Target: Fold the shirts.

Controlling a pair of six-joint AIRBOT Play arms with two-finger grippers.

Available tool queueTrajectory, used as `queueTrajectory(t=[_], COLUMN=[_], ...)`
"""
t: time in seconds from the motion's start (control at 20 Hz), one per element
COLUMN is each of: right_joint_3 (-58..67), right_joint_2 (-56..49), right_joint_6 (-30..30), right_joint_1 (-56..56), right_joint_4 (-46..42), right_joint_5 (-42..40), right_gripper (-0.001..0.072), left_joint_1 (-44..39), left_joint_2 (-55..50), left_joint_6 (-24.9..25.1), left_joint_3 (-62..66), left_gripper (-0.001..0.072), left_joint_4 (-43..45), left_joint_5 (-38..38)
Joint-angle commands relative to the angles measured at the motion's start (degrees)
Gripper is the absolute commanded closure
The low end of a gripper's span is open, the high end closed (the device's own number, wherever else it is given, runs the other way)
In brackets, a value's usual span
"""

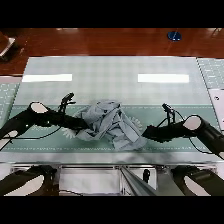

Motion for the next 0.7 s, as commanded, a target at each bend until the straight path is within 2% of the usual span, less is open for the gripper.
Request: queueTrajectory(t=[0.0,0.15,0.2,0.3,0.35,0.45,0.65], right_joint_3=[0.0,0.0,0.0,0.7,2.4,9.5,39.4], right_joint_2=[-4.7,-7.2,-7.7,-7.7,-7.6,-6.3,-1.8], right_joint_6=[-4.6,-5.6,-5.7,-8.8,-11.1,-11.3,-3.2], right_joint_1=[0.7,5.3,6.6,7.1,6.9,6.3,-1.6], right_joint_4=[4.5,6.5,7.0,9.2,10.3,7.4,-8.1], right_joint_5=[0.0,-1.6,-2.6,-3.0,-1.5,2.6,10.5], right_gripper=[0.0304,0.0305,0.0363,0.0686,0.0688,0.0689,0.0689], left_joint_1=[0.0,0.0,0.0,0.0,0.2,2.2,10.4], left_joint_2=[0.0,0.0,0.0,0.0,0.0,0.6,6.0], left_joint_6=[-0.1,-0.1,-0.1,-0.1,0.0,-0.1,-3.1], left_joint_3=[0.0,0.0,0.0,0.0,0.6,4.7,23.3], left_gripper=[0.0684,0.0684,0.0684,0.0684,0.0684,0.0684,0.0684], left_joint_4=[0.0,0.0,0.0,0.0,0.0,-0.1,-2.2], left_joint_5=[0.0,0.2,0.2,0.2,0.0,-2.5,-9.0])
